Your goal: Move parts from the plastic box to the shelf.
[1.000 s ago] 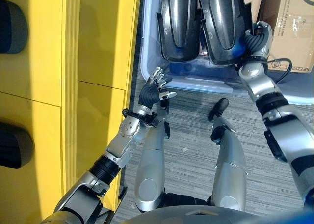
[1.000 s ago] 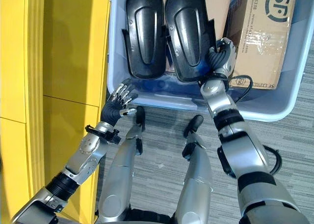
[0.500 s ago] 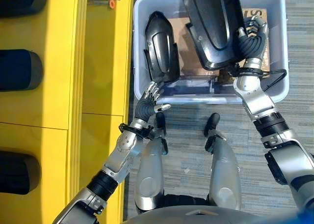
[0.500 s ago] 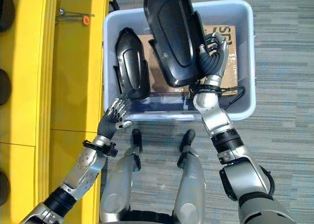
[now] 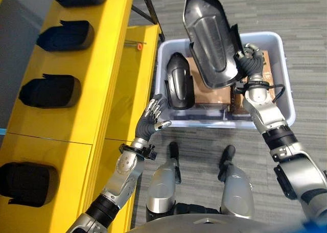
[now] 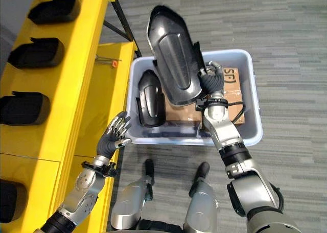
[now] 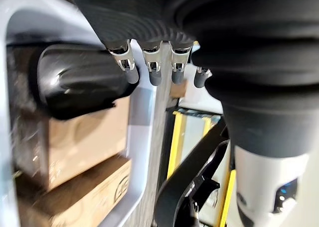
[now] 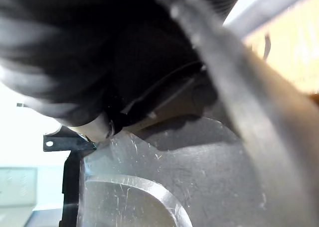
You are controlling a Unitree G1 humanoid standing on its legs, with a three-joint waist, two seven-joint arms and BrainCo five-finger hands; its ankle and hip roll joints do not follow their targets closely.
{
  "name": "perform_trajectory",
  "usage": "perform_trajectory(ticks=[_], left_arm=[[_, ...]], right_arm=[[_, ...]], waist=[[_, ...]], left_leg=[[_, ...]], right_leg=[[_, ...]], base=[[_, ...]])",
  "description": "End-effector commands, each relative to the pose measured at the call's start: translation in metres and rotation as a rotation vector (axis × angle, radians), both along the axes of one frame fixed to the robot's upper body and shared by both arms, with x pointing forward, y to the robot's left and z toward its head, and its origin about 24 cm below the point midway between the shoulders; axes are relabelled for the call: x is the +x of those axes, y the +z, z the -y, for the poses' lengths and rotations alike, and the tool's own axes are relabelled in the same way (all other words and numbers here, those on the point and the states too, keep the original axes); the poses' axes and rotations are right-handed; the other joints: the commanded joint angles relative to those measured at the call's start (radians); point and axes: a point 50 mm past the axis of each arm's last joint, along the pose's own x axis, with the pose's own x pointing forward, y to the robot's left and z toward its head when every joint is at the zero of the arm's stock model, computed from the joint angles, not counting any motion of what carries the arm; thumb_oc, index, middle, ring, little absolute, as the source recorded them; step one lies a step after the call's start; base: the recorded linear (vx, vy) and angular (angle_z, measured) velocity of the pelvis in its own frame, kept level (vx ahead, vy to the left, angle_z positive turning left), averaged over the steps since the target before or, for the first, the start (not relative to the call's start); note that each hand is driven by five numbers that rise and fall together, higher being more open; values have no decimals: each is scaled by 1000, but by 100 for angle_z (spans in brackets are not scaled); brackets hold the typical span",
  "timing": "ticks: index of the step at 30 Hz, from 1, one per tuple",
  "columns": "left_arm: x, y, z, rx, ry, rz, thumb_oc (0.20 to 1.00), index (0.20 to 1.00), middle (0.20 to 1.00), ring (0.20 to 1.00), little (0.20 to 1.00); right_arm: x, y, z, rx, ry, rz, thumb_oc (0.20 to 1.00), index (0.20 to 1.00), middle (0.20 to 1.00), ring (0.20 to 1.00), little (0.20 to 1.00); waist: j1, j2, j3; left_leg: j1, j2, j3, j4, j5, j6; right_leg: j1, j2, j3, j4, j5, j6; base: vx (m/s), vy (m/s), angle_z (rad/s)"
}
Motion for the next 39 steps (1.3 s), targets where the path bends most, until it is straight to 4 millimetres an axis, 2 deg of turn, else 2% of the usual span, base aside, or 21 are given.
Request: perform_trajectory(ticks=[1, 4, 6, 9, 13, 15, 16, 17, 18, 20, 21, 23, 26, 28, 29, 30, 32, 34, 37, 39], left_arm=[[-7, 8, 0, 5, -29, 95, 1000, 1000, 1000, 1000, 1000], [-11, 5, -2, 12, -18, 91, 1000, 1000, 1000, 1000, 1000], [-14, 4, -4, 32, -5, 97, 1000, 1000, 1000, 1000, 1000], [-17, 3, -5, 91, 4, 104, 1000, 1000, 1000, 1000, 1000], [-16, 3, -8, 147, -16, 107, 1000, 1000, 1000, 1000, 1000], [-15, 3, -12, 36, -28, 88, 1000, 1000, 1000, 1000, 1000], [-12, 4, -10, 85, -41, 102, 1000, 1000, 1000, 1000, 1000], [-10, 4, -6, 97, -59, 98, 1000, 1000, 1000, 1000, 1000], [-10, 3, -6, 99, -64, 95, 1000, 1000, 1000, 1000, 1000], [-10, 0, -3, 84, -101, 72, 1000, 1000, 1000, 1000, 1000], [-12, -4, 0, 79, -133, 56, 1000, 1000, 1000, 1000, 1000], [-12, -8, -1, 59, -149, 25, 1000, 1000, 1000, 1000, 1000], [-16, -10, -3, 35, -165, 26, 1000, 1000, 1000, 1000, 1000], [-16, -11, -3, 37, -171, 26, 1000, 1000, 1000, 1000, 1000], [-18, -13, -3, 44, -179, 24, 1000, 1000, 1000, 1000, 1000], [-18, -14, 0, 44, -210, 21, 1000, 1000, 1000, 1000, 1000], [-17, -14, 4, 53, -256, 29, 1000, 1000, 1000, 1000, 1000], [-16, -13, 8, 68, -266, 37, 1000, 1000, 1000, 1000, 1000], [-14, -8, 12, 85, -258, 69, 1000, 1000, 1000, 1000, 1000], [-13, -4, 12, 78, -244, 84, 1000, 1000, 1000, 1000, 1000]], right_arm=[[-6, 22, -33, 111, 207, 97, 200, 200, 200, 200, 200], [-18, 5, -52, 180, 315, 34, 200, 200, 200, 200, 200], [-33, -14, -68, 263, 405, -35, 200, 200, 200, 200, 200], [-57, -41, -91, 412, 539, -154, 200, 200, 200, 200, 200], [-68, -53, -99, 465, 557, -178, 200, 200, 200, 200, 200], [-71, -61, -106, 490, 551, -205, 200, 200, 200, 200, 200], [-71, -67, -110, 520, 545, -231, 200, 200, 200, 200, 200], [-71, -71, -107, 527, 530, -229, 200, 200, 200, 200, 200], [-72, -73, -106, 533, 525, -231, 200, 200, 200, 200, 200], [-75, -82, -94, 562, 483, -244, 200, 200, 200, 200, 200], [-77, -86, -88, 568, 462, -246, 200, 200, 200, 200, 200], [-75, -88, -81, 569, 456, -248, 200, 200, 200, 200, 200], [-71, -83, -79, 551, 482, -238, 200, 200, 200, 200, 200], [-73, -84, -79, 555, 484, -241, 200, 200, 200, 200, 200], [-78, -87, -79, 564, 483, -244, 200, 200, 200, 200, 200], [-84, -89, -78, 577, 452, -241, 200, 200, 200, 200, 200], [-89, -91, -74, 583, 419, -237, 200, 200, 200, 200, 200], [-90, -94, -72, 577, 418, -242, 200, 200, 200, 200, 200], [-84, -93, -72, 558, 428, -250, 200, 200, 200, 200, 200], [-81, -92, -71, 553, 430, -252, 200, 200, 200, 200, 200]], waist=[[15, -80, -87], [13, -92, -117], [10, -106, -144], [16, -133, -197], [26, -151, -220], [46, -161, -233], [45, -160, -236], [34, -158, -245], [30, -158, -253], [11, -168, -283], [-4, -172, -300], [-8, -178, -311], [17, -170, -292], [18, -169, -288], [11, -168, -284], [-5, -167, -285], [-32, -167, -288], [-50, -168, -294], [-69, -179, -299], [-77, -178, -303]], left_leg=[[-22, 48, -36, 36, 16, -40], [-1, 38, -39, 41, 4, -33], [22, 24, -34, 42, -9, -22], [70, -8, -15, 24, -36, 8], [104, -52, -5, 6, -62, 43], [138, -85, 20, -23, -84, 62], [145, -99, 6, -33, -89, 77], [134, -111, -30, -41, -82, 94], [127, -114, -41, -45, -77, 99], [120, -158, -124, -67, -65, 123], [119, -182, -182, -77, -60, 128], [106, -204, -254, -79, -44, 117], [38, -193, -312, -63, -1, 84], [19, -191, -308, -52, 4, 79], [5, -183, -271, -38, 3, 73], [-7, -162, -177, -21, 0, 61], [-17, -122, -51, 5, -3, 40], [0, -86, 1, 24, -15, 31], [27, -25, 45, 90, -43, 18], [40, 25, 60, 128, -24, 6]], right_leg=[[86, -35, -11, 7, -57, 19], [118, -38, -18, -14, -49, 24], [152, -41, -25, -43, -33, 35], [201, -54, -33, -103, 12, 73], [216, -83, -32, -123, 65, 103], [201, -94, -80, -121, 119, 120], [184, -67, -53, -67, 100, 115], [177, -21, 5, -28, 61, 100], [177, 0, 19, -22, 45, 92], [193, 93, 105, 20, -9, 60], [195, 158, 169, 31, -29, 32], [222, 220, 213, -42, -56, -7], [225, 245, 217, -93, -77, -33], [229, 245, 209, -96, -80, -35], [232, 239, 183, -93, -85, -35], [237, 224, 135, -103, -83, -29], [249, 200, 69, -126, -79, -22], [249, 177, 33, -126, -81, -21], [234, 132, 3, -100, -81, -27], [225, 112, -9, -81, -86, -31]], base=[[76, 125, 8], [45, 119, 14], [37, 147, 15], [3, 185, 6], [-92, 185, -2], [-160, 173, -14], [-158, 85, -15], [-124, 45, -11], [-70, -19, 31], [-44, -76, 75], [-31, -120, 113], [-83, -217, 133], [-238, -284, 49], [-103, -140, 34], [-91, -97, 47], [-116, -103, 58], [-116, -45, 139], [-127, 22, 124], [-139, 106, 71], [-122, 145, 48]])
